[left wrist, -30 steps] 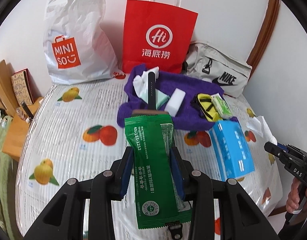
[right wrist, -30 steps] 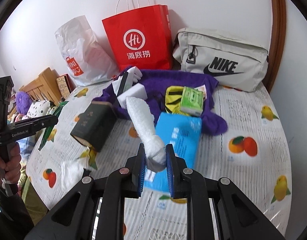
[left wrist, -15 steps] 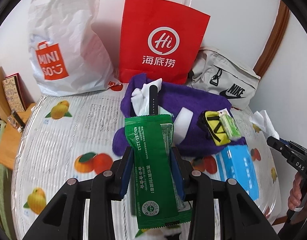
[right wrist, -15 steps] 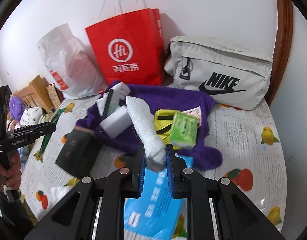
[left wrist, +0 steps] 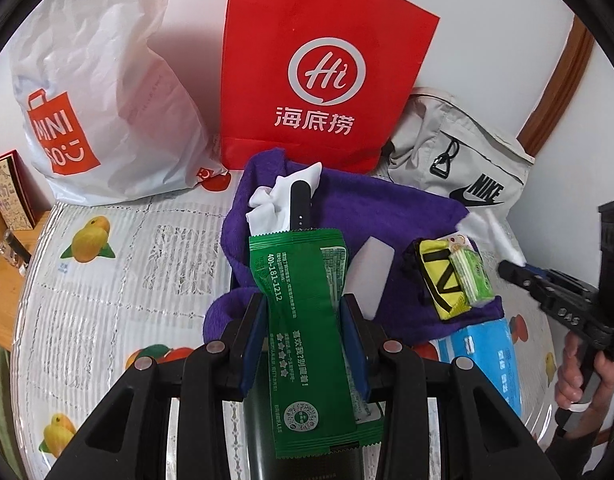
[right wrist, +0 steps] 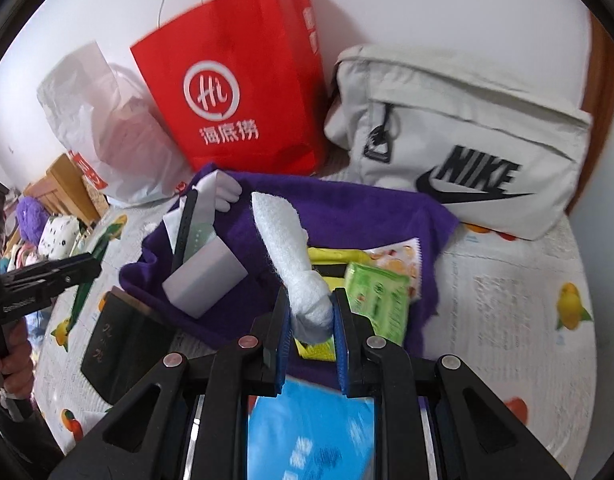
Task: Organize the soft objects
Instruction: 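Carry the green packet with the left while the right carries the white cloth toward the towel, then lower and release the green packet on the towel with the left while the right releases the cloth, then grasp the black watch strap with the right gripper while the left reaches the white mesh bag, then grasp the white mesh bag with the left gripper while the right lifts the strap, then carry the mesh bag with the left while the right carries the strap toward the towel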
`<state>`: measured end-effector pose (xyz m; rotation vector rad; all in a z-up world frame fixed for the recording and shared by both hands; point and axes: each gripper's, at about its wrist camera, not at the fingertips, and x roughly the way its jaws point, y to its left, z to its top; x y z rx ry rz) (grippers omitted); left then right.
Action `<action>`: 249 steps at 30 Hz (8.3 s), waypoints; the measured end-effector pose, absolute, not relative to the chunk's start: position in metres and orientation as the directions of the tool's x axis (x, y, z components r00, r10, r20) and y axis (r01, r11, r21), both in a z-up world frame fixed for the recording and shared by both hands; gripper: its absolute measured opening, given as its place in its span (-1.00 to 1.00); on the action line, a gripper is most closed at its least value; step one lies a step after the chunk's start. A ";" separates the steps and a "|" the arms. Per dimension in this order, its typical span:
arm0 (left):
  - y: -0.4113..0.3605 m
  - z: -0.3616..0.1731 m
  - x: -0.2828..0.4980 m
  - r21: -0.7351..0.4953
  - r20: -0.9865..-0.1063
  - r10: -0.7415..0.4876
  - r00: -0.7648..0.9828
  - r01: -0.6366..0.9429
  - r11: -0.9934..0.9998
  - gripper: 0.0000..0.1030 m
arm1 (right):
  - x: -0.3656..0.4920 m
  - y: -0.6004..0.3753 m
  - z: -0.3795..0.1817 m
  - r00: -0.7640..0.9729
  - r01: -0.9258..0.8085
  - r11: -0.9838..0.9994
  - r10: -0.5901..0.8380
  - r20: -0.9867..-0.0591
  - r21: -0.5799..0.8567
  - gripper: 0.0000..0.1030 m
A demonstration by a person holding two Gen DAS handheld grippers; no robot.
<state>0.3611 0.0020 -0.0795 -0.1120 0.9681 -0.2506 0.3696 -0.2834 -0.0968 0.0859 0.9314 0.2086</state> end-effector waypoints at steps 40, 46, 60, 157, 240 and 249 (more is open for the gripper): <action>-0.042 -0.128 0.454 -0.252 -0.838 -0.309 0.450 0.181 0.950 -0.29 | 0.369 -0.289 -0.109 0.566 -0.163 0.964 0.267 -0.780 0.211 0.15; -0.044 -0.131 0.454 -0.264 -0.841 -0.324 0.433 0.194 0.945 0.22 | 0.363 -0.290 -0.107 0.572 -0.161 0.965 0.261 -0.778 0.205 0.15; -0.023 -0.085 0.408 -0.206 -0.804 -0.274 0.527 0.186 0.961 0.22 | 0.323 -0.282 -0.093 0.576 -0.159 0.968 0.251 -0.778 0.195 0.15; 0.013 -0.181 0.160 -0.090 -0.864 -0.178 0.471 0.203 0.975 0.68 | 0.116 -0.203 -0.190 0.577 -0.203 0.979 0.113 -0.809 -0.007 -0.59; 0.009 -0.137 0.146 -0.295 -0.779 -0.393 0.489 0.267 0.917 -0.84 | 0.126 -0.225 -0.178 0.536 -0.207 0.973 0.202 -0.820 0.103 -0.60; 0.009 -0.112 0.146 -0.290 -0.756 -0.400 0.518 0.283 0.914 -0.84 | 0.118 -0.227 -0.139 0.586 -0.202 0.975 0.193 -0.787 0.089 -0.60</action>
